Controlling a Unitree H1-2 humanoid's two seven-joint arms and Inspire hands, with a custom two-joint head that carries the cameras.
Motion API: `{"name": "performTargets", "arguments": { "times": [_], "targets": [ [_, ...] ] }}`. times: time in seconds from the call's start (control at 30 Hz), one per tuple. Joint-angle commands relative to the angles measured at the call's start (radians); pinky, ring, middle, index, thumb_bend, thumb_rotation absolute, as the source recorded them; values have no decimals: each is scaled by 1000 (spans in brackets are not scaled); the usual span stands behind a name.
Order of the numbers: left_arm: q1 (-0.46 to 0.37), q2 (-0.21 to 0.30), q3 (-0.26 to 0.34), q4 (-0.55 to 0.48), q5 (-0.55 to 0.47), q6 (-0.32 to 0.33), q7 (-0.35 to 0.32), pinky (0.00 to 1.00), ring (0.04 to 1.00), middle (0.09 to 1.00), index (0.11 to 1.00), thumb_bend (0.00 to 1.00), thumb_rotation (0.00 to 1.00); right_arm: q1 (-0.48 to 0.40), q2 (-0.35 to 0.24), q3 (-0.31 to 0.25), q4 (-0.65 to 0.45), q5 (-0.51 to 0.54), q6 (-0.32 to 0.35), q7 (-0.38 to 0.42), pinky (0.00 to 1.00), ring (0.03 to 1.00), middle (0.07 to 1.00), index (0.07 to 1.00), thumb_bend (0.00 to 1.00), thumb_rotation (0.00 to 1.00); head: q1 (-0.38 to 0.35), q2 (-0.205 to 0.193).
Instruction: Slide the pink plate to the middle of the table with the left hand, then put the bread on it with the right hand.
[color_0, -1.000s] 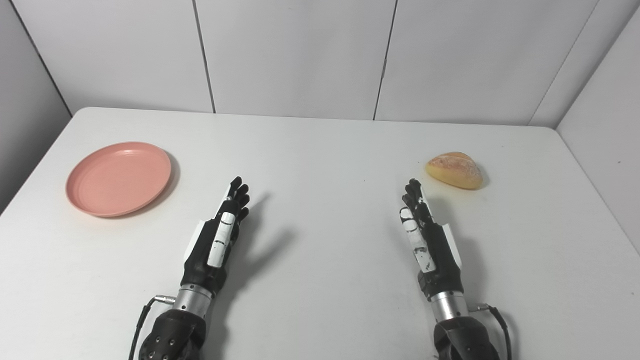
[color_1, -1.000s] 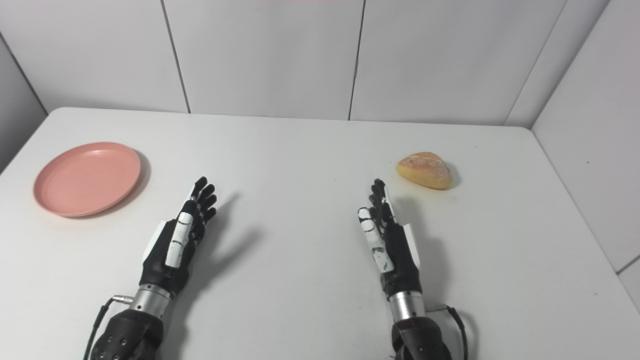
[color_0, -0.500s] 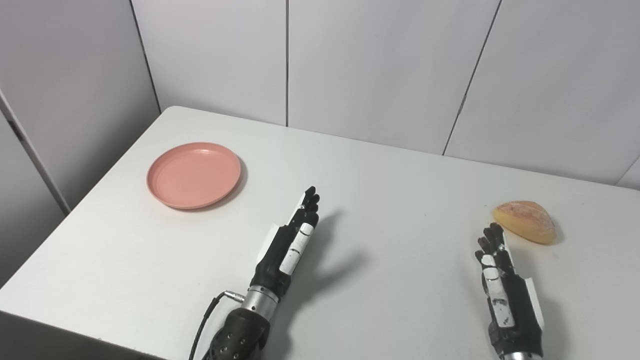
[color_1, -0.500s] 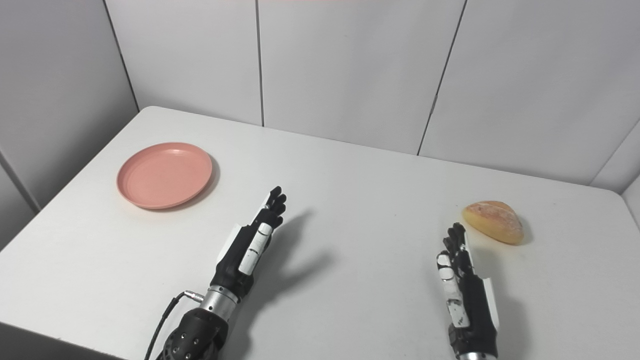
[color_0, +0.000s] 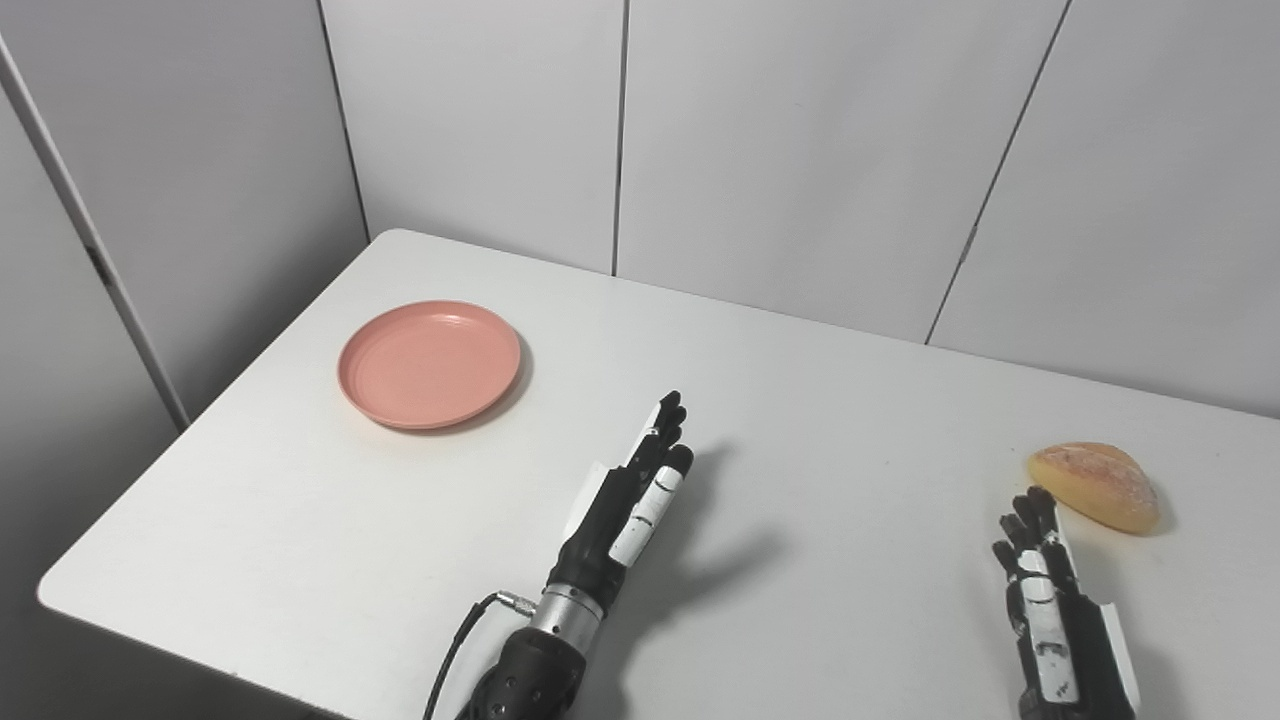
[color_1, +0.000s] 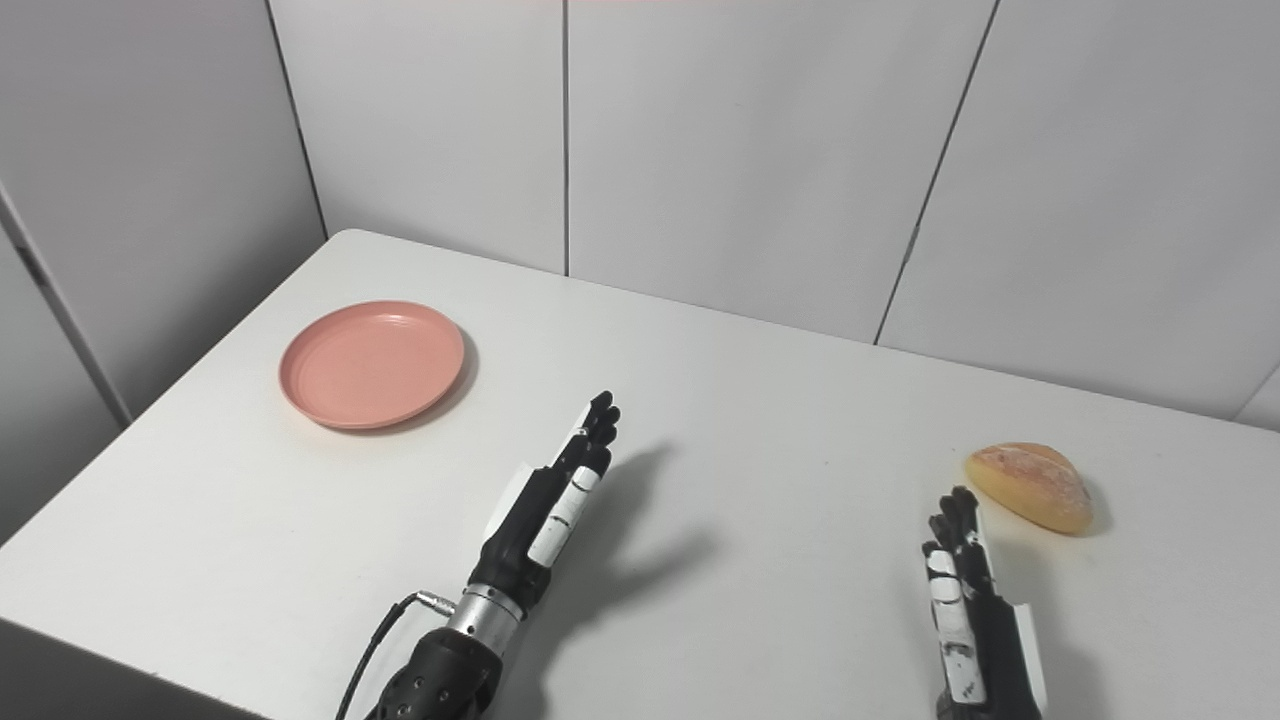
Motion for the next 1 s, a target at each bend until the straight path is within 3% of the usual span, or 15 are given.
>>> {"name": "performTargets", "arguments": {
  "times": [0.0,0.27,0.6,0.77,0.97],
  "targets": [
    [32,-9,-7,80,1,-34,10,1000,1000,1000,1000,681,1000,23,-1,-7,-1,6,-15,1,1000,1000,1000,1000,420,880,0,0],
    [21,-14,11,103,-74,-86,-9,1000,1000,1000,1000,664,1000,21,12,-4,9,11,-16,0,1000,1000,1000,1000,366,838,-23,-25],
    [-9,-18,37,70,-90,-126,7,1000,1000,1000,1000,643,1000,18,11,-6,19,-4,-31,-4,1000,1000,1000,1000,325,842,-29,-37],
    [-24,0,48,20,-64,-126,16,1000,1000,1000,1000,645,1000,25,7,-3,3,-17,-24,-6,1000,1000,1000,1000,328,834,-43,-32],
    [-55,25,81,-42,-118,-91,0,1000,1000,1000,1000,664,1000,28,5,0,1,-40,-35,-11,1000,1000,1000,1000,351,837,-39,-34]
  ]
}}
